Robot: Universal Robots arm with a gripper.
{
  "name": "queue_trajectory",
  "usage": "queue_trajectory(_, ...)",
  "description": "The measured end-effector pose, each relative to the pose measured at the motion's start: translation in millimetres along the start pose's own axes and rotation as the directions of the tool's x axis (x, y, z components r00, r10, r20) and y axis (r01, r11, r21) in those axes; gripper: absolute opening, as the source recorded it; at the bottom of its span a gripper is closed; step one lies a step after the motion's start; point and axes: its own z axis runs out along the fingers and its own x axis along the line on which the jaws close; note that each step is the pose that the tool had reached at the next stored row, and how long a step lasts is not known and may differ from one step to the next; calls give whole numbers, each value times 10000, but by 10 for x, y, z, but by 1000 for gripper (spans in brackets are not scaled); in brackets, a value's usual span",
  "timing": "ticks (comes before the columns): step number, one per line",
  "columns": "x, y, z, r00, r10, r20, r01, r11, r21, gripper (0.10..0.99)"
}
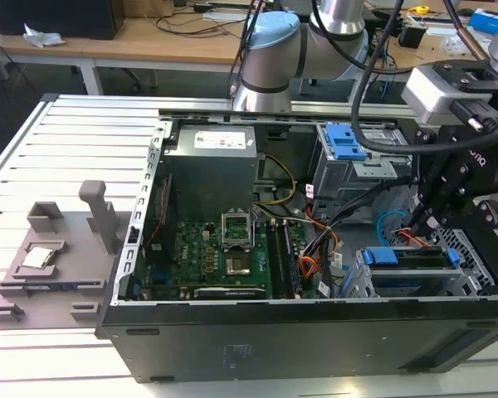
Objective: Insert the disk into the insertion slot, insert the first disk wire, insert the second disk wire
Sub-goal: 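Insert the second disk wire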
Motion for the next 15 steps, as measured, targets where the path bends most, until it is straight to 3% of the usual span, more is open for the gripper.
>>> queue_trajectory(11, 24, -25, 216, 10000, 0, -3, 0, 10000, -5, 165)
queue_trajectory(15, 44, -68, 244, 10000, 1, -4, -1, 10000, -7, 165)
